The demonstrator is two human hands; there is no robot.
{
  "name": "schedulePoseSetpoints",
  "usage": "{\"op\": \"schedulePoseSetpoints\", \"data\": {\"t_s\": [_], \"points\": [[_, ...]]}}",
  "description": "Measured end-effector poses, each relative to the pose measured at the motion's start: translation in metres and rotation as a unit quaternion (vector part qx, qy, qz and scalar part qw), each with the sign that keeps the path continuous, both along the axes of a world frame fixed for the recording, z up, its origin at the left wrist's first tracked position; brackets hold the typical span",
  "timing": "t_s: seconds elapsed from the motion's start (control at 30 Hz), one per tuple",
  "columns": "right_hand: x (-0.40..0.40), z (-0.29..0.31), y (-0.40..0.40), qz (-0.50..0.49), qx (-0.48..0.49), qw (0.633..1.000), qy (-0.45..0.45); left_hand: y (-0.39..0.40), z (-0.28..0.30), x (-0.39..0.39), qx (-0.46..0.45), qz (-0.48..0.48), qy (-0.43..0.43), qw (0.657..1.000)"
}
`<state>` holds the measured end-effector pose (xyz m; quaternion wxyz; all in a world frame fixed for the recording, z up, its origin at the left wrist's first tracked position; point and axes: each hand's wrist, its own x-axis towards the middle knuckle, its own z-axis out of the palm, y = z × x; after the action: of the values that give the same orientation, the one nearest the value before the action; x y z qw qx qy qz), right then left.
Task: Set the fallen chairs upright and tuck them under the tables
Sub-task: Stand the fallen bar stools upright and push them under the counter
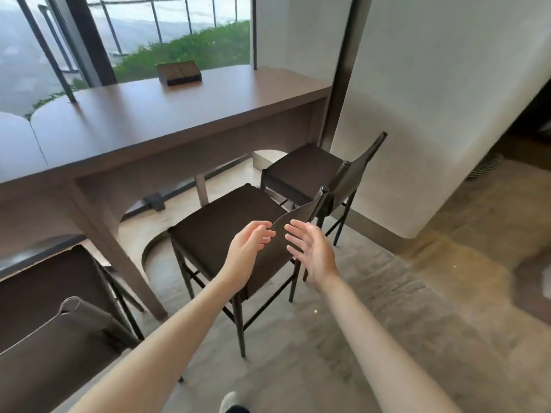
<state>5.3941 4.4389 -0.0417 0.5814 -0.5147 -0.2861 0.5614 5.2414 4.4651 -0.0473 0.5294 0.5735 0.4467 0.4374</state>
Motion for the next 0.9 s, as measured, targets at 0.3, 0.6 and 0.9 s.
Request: {"op": "schedulePoseSetpoints", "data": {"t_s": [0.3, 0.6, 0.9], "points": [[0.021, -0.004, 0.079, 0.000, -0.007, 1.000, -0.019, 0.071, -0.010, 0.013, 0.036, 0.005, 0.097, 0.995], [0.046, -0.018, 0.191, 0.283, 0.211, 0.702, -0.619, 0.162, -0.018, -0.001, 0.231, -0.072, 0.461, 0.854], [0.086, -0.056, 0.250, 0.464, 0.229, 0.486, -0.705, 0.176, -0.063, 0.012, 0.137, -0.138, 0.503, 0.842]]}}
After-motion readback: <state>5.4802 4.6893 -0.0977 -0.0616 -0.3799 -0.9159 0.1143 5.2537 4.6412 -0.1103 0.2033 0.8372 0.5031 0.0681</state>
